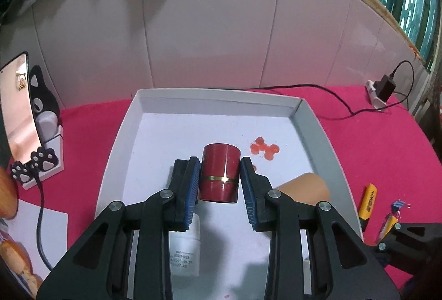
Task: Organize rigid objects
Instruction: 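Carry the white plug and red cylinder over the tray with both tools, then lower both items into the tray and open both tools, then move both open tools back toward the items on the table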
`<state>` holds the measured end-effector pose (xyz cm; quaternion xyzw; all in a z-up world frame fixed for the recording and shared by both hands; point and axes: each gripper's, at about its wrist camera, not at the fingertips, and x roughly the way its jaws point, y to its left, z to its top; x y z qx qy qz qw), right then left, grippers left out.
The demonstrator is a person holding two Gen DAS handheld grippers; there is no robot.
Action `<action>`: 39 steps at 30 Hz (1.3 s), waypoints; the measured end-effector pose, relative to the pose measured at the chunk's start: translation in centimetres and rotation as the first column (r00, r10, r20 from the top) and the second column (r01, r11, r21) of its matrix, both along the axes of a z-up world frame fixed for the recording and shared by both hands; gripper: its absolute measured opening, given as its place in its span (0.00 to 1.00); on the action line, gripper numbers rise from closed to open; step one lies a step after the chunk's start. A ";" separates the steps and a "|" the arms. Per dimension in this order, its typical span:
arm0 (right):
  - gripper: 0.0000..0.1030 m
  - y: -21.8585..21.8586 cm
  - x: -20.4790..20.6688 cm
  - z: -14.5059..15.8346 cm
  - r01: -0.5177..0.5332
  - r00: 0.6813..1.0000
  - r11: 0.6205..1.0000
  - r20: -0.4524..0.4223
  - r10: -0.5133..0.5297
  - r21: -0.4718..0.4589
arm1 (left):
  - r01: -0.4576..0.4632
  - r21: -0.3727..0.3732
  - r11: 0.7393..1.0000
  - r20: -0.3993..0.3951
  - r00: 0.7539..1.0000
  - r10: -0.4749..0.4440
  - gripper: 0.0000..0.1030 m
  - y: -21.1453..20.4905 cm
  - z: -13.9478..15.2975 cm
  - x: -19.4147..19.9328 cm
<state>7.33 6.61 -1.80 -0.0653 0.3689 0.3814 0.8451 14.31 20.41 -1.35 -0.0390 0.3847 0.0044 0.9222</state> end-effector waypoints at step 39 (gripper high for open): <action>0.88 -6.6 -0.1 2.9 0.308 0.929 0.950 0.198 -0.312 0.051 | -0.073 -0.070 0.995 0.146 0.986 0.083 0.82 0.8 3.5 -4.5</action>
